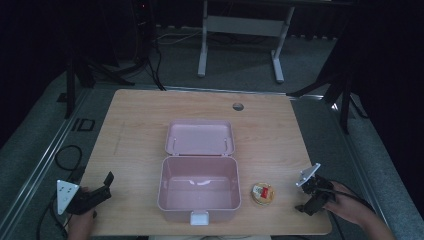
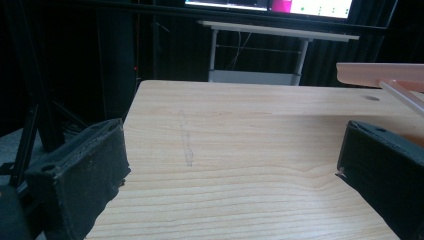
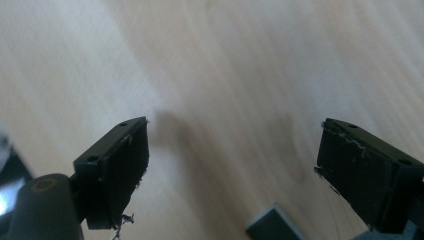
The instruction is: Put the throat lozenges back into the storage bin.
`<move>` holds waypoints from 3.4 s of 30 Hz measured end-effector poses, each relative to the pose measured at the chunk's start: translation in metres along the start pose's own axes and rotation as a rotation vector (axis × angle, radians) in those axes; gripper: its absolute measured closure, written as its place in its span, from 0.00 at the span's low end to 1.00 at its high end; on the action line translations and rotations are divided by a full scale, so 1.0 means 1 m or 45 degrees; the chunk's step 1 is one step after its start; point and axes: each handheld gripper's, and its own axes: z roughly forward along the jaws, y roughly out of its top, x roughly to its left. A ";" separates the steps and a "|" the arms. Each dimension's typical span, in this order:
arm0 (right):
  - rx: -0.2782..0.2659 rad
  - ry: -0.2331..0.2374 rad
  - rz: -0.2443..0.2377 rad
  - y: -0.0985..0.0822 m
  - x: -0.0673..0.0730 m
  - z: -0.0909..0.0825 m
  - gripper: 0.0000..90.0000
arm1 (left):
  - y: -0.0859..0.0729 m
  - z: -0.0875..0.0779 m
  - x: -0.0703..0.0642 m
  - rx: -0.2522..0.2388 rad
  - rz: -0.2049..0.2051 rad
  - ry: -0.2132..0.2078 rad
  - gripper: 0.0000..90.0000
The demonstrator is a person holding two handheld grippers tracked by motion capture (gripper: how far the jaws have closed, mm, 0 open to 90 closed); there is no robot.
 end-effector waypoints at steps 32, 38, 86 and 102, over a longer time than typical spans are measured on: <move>0.289 0.063 -0.335 0.105 0.030 0.011 0.15 | 0.000 0.000 0.000 -0.002 -0.003 -0.026 0.00; 0.292 0.073 -0.361 0.119 0.032 0.015 0.15 | 0.000 0.000 0.000 -0.002 -0.004 -0.033 0.00; 0.349 0.081 -0.345 0.154 0.044 -0.056 0.22 | 0.000 0.000 0.001 0.006 -0.011 -0.045 0.00; 0.290 0.052 -0.357 0.180 0.062 -0.103 0.22 | 0.000 0.000 0.001 0.007 -0.009 -0.045 0.00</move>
